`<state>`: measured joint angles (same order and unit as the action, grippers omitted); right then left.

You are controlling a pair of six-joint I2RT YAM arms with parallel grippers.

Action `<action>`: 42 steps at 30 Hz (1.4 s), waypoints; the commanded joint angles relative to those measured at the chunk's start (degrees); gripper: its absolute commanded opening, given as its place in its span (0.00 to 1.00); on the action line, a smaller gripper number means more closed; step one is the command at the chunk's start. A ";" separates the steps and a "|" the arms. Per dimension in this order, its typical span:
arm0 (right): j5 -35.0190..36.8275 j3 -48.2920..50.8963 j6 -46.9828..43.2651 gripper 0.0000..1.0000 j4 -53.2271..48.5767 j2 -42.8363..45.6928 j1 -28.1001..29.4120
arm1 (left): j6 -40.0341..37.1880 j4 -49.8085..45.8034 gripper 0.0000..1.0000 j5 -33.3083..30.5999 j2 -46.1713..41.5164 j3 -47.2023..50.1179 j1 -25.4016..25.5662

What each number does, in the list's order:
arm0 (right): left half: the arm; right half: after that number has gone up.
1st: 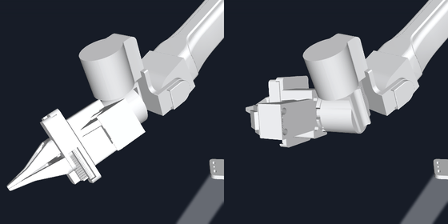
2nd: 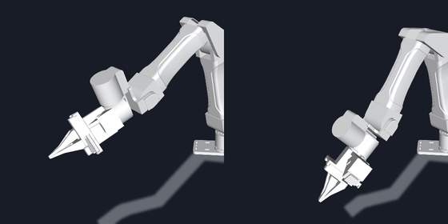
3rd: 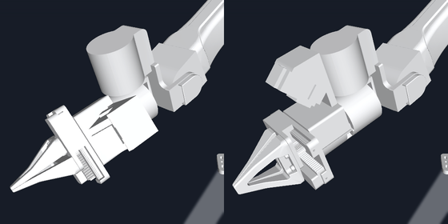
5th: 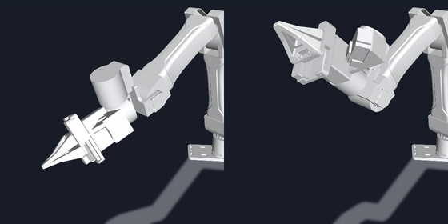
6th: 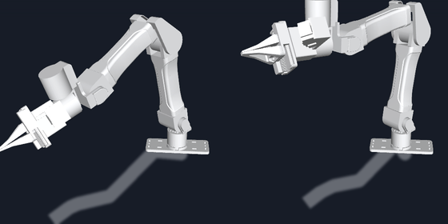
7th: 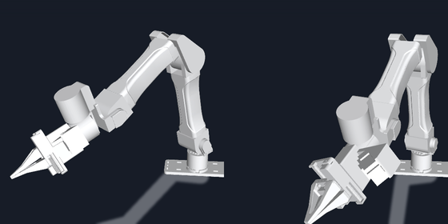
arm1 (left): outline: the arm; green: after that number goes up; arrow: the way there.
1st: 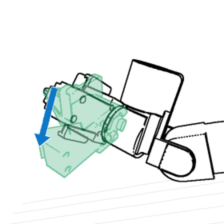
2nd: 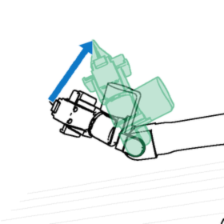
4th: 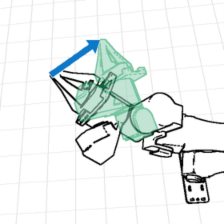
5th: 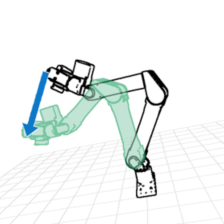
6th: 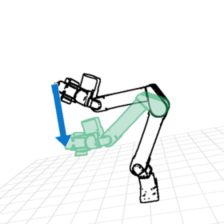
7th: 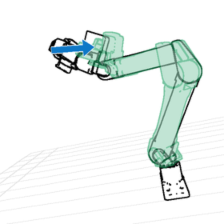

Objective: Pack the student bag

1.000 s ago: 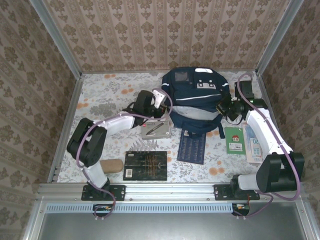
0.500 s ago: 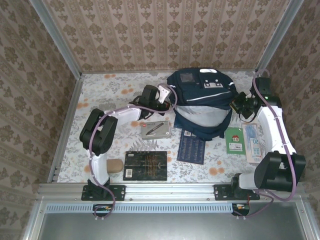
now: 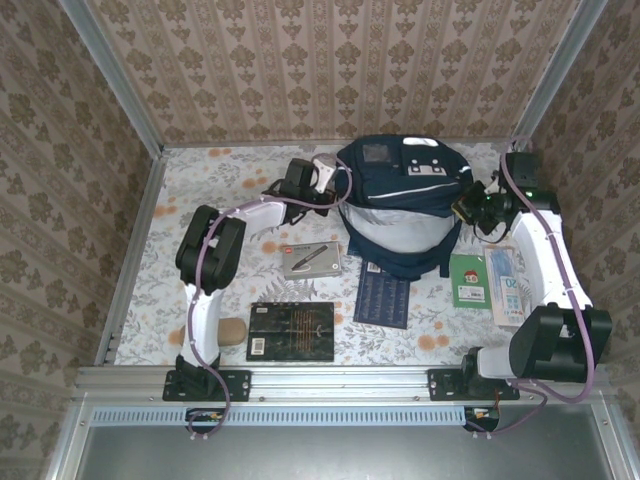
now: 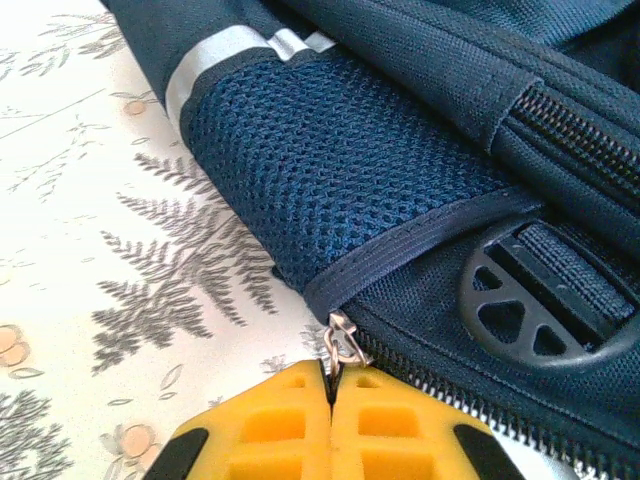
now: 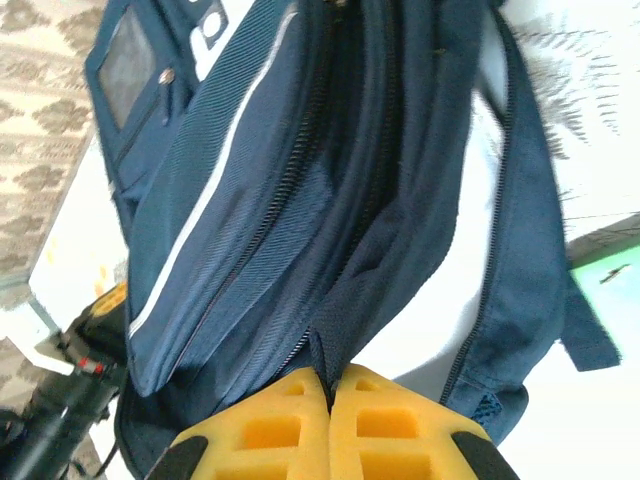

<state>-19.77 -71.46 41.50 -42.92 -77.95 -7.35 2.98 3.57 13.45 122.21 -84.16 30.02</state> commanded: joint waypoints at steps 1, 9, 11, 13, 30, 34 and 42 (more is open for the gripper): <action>0.32 -5.48 -0.84 0.00 2.18 0.15 5.45 | -0.50 -2.68 0.00 -3.81 -1.36 -2.87 -3.48; 2.17 -11.40 2.99 0.00 4.96 -6.21 17.96 | -1.10 -7.89 0.32 -2.46 -0.29 -8.13 -7.35; 2.22 -11.82 3.42 0.00 5.65 -7.13 20.37 | -0.13 -6.42 0.39 -2.53 -2.59 -5.63 -7.36; 2.49 -11.90 3.65 0.00 5.84 -7.97 22.51 | 1.19 -5.08 0.77 -2.81 -5.73 -2.51 -7.35; 11.04 -10.83 -5.95 0.56 1.70 -10.23 28.09 | 20.07 -10.65 1.00 -11.74 -40.17 24.21 -8.07; 11.51 -6.92 -10.83 0.55 3.04 -8.62 33.40 | 24.92 -14.92 1.00 -13.29 -50.09 31.15 -9.23; 12.30 0.81 -11.68 0.37 10.27 -12.74 49.98 | 30.42 -21.30 1.00 -16.65 -66.85 43.64 -9.32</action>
<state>-8.91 -72.99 31.05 -35.97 -88.68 38.61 29.93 -13.02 -0.56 58.76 -42.85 20.86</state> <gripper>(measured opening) 0.384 0.999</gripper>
